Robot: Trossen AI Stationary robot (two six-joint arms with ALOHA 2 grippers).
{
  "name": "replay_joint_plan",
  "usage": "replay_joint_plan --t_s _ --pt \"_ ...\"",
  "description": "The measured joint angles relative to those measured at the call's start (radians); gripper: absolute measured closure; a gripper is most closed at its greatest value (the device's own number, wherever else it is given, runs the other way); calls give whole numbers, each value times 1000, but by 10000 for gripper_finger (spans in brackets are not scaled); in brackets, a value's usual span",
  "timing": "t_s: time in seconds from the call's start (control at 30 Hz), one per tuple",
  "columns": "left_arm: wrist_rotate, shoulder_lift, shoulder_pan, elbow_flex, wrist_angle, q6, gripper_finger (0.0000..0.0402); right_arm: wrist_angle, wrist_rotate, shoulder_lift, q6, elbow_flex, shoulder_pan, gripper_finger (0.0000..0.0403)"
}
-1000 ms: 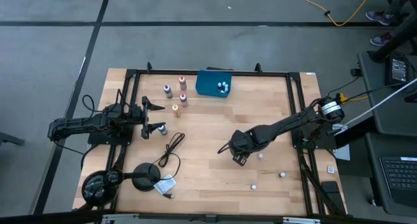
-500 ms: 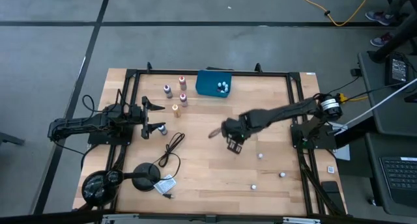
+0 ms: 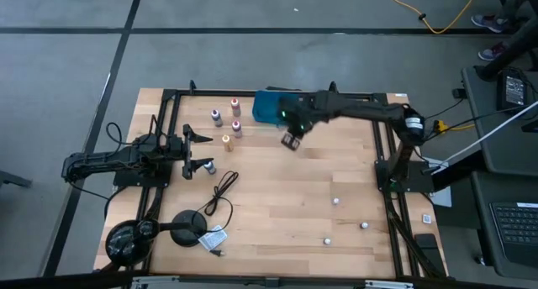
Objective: Pick & Place food coloring
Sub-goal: Put the small red food coloring bottle into the blue container
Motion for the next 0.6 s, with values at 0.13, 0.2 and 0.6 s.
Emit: replay_joint_plan --t_s 0.13,0.2,0.6 --pt "0 0 0 0 0 0 74 -10 1 81 -50 123 -83 335" --pt "0 0 0 0 0 0 73 -9 1 126 -69 181 -121 333" --pt "0 0 0 0 0 0 74 -9 -35 415 -155 396 -253 330"
